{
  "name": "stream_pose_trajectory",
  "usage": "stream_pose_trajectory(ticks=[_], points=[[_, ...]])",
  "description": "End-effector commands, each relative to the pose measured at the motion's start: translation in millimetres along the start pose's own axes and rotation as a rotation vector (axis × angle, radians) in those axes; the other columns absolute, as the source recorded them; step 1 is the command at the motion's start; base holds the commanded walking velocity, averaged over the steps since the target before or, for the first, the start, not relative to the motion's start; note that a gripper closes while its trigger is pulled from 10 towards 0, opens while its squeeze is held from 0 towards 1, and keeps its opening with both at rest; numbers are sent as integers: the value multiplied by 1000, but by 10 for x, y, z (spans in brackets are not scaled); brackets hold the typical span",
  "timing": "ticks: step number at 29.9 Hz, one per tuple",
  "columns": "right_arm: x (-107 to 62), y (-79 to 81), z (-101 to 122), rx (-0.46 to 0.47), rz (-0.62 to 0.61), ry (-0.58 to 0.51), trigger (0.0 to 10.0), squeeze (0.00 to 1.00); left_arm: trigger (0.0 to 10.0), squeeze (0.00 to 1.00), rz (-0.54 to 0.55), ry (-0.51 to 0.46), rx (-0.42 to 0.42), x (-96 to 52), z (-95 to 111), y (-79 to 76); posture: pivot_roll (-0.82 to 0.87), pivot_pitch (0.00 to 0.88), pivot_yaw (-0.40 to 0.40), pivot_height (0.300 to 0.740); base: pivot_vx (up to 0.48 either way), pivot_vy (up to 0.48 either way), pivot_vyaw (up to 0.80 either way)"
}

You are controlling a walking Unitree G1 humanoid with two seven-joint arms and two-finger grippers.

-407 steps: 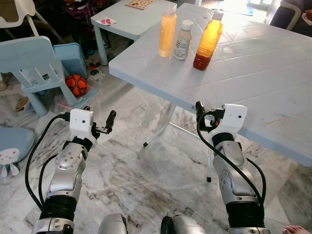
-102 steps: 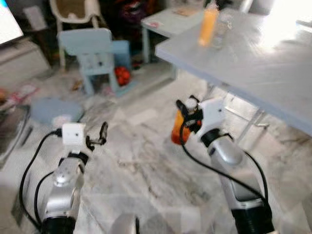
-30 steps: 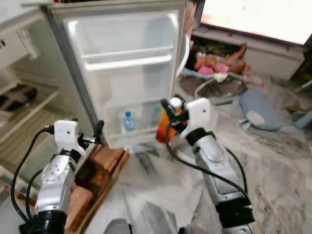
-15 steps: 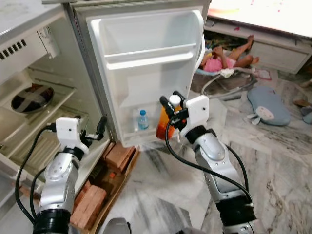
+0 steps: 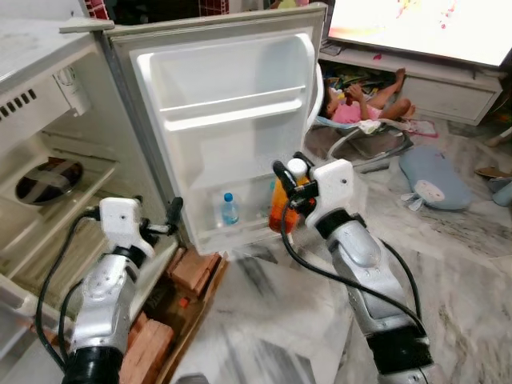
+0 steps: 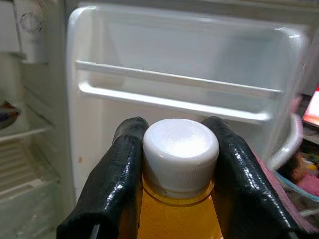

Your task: Restocking fridge

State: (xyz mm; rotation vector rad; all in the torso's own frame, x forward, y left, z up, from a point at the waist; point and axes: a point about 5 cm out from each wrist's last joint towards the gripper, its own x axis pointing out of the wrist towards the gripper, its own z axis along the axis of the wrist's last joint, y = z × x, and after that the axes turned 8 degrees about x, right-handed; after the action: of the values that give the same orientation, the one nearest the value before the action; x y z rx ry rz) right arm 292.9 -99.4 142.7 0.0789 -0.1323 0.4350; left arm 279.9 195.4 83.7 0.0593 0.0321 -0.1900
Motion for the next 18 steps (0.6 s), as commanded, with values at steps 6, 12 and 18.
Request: stream_pose_trajectory(ticks=[6, 12, 18], points=[[58, 67, 83, 8, 25, -38, 10000, 0, 10000, 0, 27, 6, 15, -21, 4, 65, 89, 13, -12, 740, 445, 0, 119], [55, 53, 88, 8, 16, -42, 10000, 0, 10000, 0, 30, 6, 3, -17, 9, 55, 88, 14, -13, 740, 176, 0, 0], [50, 48, 73, 8, 7, -38, 10000, 0, 10000, 0, 34, 9, 3, -23, 2, 53, 88, 17, -13, 740, 0, 0, 0]])
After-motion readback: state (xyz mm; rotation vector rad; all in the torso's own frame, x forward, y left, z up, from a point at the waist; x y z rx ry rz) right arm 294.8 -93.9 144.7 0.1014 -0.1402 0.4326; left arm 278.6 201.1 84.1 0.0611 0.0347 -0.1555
